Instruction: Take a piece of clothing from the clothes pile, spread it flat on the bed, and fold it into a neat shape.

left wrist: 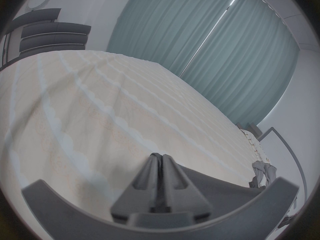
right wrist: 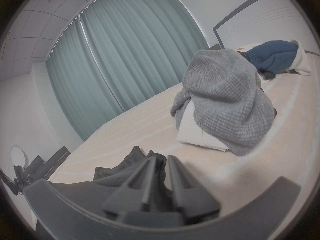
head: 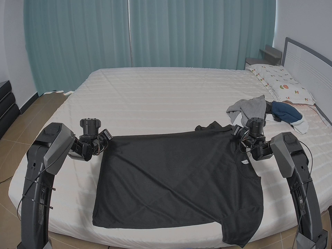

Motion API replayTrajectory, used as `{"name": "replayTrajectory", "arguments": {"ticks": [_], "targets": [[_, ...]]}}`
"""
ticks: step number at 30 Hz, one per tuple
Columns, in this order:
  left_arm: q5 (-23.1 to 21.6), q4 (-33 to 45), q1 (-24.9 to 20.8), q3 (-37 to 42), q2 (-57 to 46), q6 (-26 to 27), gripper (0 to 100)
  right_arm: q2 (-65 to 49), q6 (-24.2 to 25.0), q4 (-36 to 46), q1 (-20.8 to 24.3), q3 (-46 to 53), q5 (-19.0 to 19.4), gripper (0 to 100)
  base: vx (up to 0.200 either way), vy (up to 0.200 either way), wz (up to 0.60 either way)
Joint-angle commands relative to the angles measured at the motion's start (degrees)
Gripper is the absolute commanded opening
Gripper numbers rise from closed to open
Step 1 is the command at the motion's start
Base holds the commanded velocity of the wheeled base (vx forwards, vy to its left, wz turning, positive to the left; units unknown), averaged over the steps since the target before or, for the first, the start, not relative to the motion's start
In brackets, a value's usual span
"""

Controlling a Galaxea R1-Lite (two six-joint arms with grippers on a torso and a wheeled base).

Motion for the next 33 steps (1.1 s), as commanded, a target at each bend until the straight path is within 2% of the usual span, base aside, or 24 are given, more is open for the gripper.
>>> {"name": "replayTrajectory", "arguments": {"ticks": [1,7,10,14,15,18,20,22,27,32,33], "targets": [[0.1,0.1,0.0,0.2,0.0,-0.1,100,0.3,0.1,0.0,0.2,0.0,-0.2,100,0.000,0.000,0.00],[0.2,0.1,0.8,2.4,-2.6,-0.2,100,-4.5,0.7,-0.1,-1.0,1.8,-2.3,100,0.000,0.000,0.00],[-0.1,0.0,1.9,8.6,-9.2,-0.6,100,-14.3,4.2,-2.5,-1.3,15.3,-1.6,100,0.000,0.000,0.00],[-1.1,-0.4,2.5,18.9,-18.2,-0.6,100,-25.5,4.7,-7.6,-1.2,33.2,1.0,100,0.000,0.000,0.00],[-1.2,-0.5,2.5,19.4,-18.5,-0.6,100,-25.8,4.7,-7.8,-1.2,33.8,1.1,100,0.000,0.000,0.00],[-4.7,-0.6,2.7,30.5,-27.2,-0.9,100,-35.6,5.6,-9.4,-1.2,49.5,3.4,100,0.000,0.000,0.00],[-5.9,-0.7,2.7,34.3,-29.9,-1.1,100,-38.5,6.8,-9.6,-1.0,53.8,4.1,100,0.000,0.000,0.00],[-8.1,-0.9,2.3,42.7,-35.5,-2.4,100,-44.8,10.1,-10.0,-0.2,62.8,5.1,100,0.000,0.000,0.00],[-9.6,-3.0,1.1,55.7,-43.4,-6.1,100,-54.4,13.3,-10.2,2.2,77.7,5.3,100,0.000,0.000,0.00],[-9.7,-3.7,0.6,62.9,-47.9,-8.2,100,-59.3,16.6,-10.2,3.2,85.2,5.3,100,0.000,0.000,0.00],[-9.9,-3.8,-0.2,66.5,-49.8,-8.9,100,-61.0,18.1,-10.1,3.9,88.3,5.3,100,-0.200,0.000,0.00]]}}
